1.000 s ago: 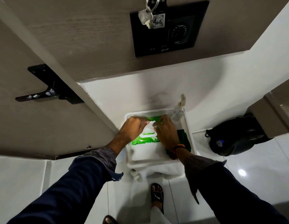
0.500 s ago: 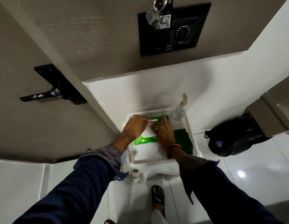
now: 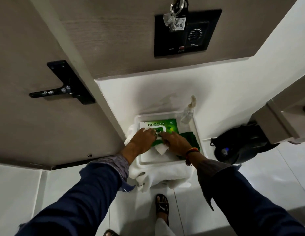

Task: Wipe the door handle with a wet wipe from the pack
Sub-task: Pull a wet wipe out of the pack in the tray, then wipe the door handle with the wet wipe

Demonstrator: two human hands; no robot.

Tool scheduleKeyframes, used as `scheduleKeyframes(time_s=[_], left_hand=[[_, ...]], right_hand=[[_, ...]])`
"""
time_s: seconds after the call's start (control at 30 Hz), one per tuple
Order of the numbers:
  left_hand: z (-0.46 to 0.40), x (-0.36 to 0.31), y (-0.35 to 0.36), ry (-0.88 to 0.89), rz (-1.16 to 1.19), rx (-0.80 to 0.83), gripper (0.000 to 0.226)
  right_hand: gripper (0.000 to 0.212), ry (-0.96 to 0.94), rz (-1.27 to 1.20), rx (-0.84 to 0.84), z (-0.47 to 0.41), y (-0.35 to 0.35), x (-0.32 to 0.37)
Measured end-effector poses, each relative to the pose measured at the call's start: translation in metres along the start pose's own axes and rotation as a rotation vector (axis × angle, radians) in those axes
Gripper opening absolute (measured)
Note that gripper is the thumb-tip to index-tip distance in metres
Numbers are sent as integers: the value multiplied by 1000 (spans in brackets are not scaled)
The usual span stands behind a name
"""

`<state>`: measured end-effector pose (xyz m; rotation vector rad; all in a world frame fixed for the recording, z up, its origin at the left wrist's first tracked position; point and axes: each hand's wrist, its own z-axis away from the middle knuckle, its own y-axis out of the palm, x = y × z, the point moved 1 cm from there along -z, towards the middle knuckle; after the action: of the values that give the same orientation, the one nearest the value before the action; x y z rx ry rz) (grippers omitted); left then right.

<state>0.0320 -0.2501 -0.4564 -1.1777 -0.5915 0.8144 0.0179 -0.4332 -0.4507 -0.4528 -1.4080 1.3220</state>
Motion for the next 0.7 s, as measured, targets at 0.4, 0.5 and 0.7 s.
scheduleKeyframes(time_s=[0.4, 0.5, 0.7], left_hand=[[99, 62, -92, -403, 1241, -431, 41], [131, 83, -114, -407, 1265, -580, 37], [197, 133, -152, -390, 1195, -777, 27]], right_hand=[[15, 219, -664, -313, -18, -66, 123], [20, 178, -886, -278, -20, -82, 173], [27, 203, -1354, -39, -29, -102, 247]])
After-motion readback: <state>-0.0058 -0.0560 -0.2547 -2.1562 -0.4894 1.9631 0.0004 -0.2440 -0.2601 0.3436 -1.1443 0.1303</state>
